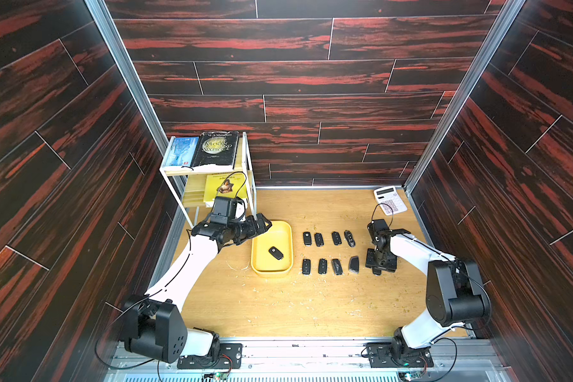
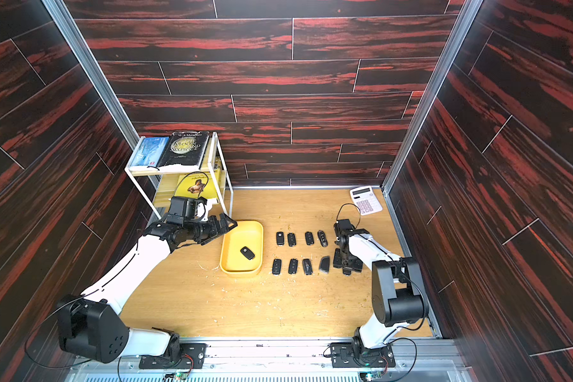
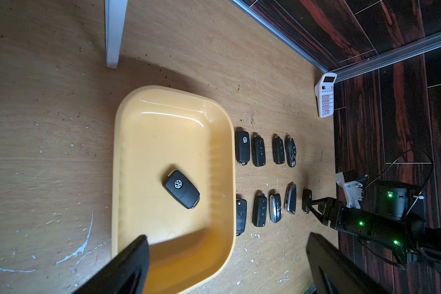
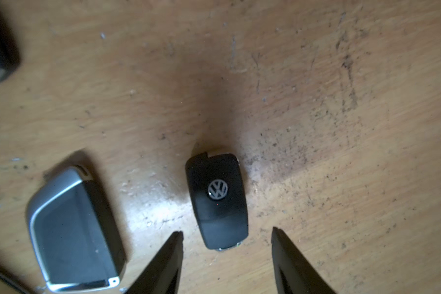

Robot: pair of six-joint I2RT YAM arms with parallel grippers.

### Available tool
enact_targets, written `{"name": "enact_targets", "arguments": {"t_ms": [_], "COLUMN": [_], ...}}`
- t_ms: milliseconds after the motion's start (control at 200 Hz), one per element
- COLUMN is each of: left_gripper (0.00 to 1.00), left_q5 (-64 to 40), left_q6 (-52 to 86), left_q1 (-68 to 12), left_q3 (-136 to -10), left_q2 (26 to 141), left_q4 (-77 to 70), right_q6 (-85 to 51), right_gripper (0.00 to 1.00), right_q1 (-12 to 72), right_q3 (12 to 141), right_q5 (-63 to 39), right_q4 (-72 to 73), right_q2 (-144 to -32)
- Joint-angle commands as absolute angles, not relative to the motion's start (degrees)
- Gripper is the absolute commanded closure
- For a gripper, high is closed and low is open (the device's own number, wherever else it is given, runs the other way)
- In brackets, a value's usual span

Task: Place the car key into the storage box
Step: Pick up the car key from the center of the board.

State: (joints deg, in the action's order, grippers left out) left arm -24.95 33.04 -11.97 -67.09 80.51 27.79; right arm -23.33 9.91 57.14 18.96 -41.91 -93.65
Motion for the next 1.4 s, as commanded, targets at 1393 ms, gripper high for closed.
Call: {"name": "enact_targets", "arguments": {"t_ms": [1393], "left_gripper": [0.0], "left_q5": [-23.7], "left_q6": [34.7], "left_q1": [-12.2], "left_q3": [-67.0], "left_q2": [81.1], "left_q4": [25.5], "right_q6": [-20.7], "right_gripper": [0.77], "right_q1": [5.7], "right_q3": [53.5], "right_q5": [9.5], "right_q4": [-35.8], "right_q2": [-96.7]}}
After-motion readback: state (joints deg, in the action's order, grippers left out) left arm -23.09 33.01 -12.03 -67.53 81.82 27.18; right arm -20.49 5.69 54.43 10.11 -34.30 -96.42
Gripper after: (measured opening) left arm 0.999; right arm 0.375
